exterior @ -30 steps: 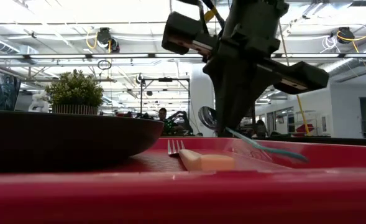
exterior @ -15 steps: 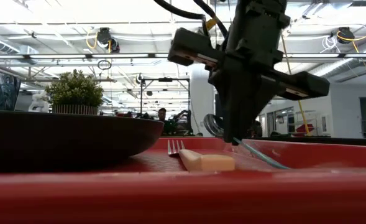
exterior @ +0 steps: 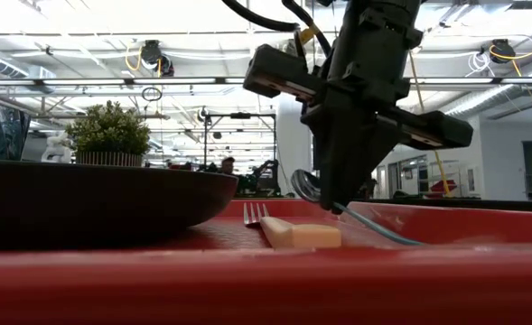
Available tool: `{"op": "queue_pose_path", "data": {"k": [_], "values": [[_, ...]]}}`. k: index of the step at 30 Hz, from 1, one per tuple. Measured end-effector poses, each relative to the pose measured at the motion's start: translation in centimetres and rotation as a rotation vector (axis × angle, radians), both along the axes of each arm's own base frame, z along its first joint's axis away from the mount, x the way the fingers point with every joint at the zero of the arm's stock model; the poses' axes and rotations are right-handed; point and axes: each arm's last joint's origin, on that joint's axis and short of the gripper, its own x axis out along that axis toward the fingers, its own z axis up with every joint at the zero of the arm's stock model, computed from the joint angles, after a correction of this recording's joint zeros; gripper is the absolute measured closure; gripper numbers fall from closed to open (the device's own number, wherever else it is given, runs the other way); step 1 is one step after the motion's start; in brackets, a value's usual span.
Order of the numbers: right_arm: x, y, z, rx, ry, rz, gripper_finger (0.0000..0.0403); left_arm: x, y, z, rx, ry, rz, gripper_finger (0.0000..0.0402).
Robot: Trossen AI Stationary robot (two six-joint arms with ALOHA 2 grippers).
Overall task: Pick and place plate/cup/fork/spoon on tray
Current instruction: Put the blue spoon on the red serving tray on the right side of the orange fork
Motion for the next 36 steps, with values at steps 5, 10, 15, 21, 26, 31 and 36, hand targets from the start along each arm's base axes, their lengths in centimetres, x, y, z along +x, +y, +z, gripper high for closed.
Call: {"op": "queue_pose_path", "data": {"k": [5, 10, 15, 21, 26, 31, 36], "values": [[0.2, 0.0, 0.1, -0.015, -0.031, 0.009, 0.0401, 0.0, 0.0, 0.0, 0.0, 0.0, 0.0, 0.0202], [0.4, 0.1, -0.1, -0.008, -0.036, 0.01, 0.0401, 0.0, 0.0, 0.0, 0.0, 0.0, 0.0, 0.0202], [0.4, 0.1, -0.1, -0.01, -0.035, 0.002, 0.0385, 0.0, 0.0, 0.0, 0.0, 0.0, 0.0, 0.0202], [0.4, 0.1, -0.1, -0.011, -0.035, 0.0, 0.0349, 0.0, 0.0, 0.0, -0.001, 0.001, 0.0, 0.0202], [0.3, 0.1, -0.1, -0.009, -0.032, -0.009, 0.0338, 0.0, 0.0, 0.0, 0.0, 0.001, 0.0, 0.0202], [0.4, 0.4, -0.1, -0.007, -0.047, 0.03, 0.0338, 0.0, 0.0, 0.0, -0.001, 0.001, 0.0, 0.0202], [0.2, 1.5, 0.0, 0.018, -0.063, 0.099, 0.0338, 0.0, 0.0, 0.0, -0.001, 0.001, 0.0, 0.0202]]}}
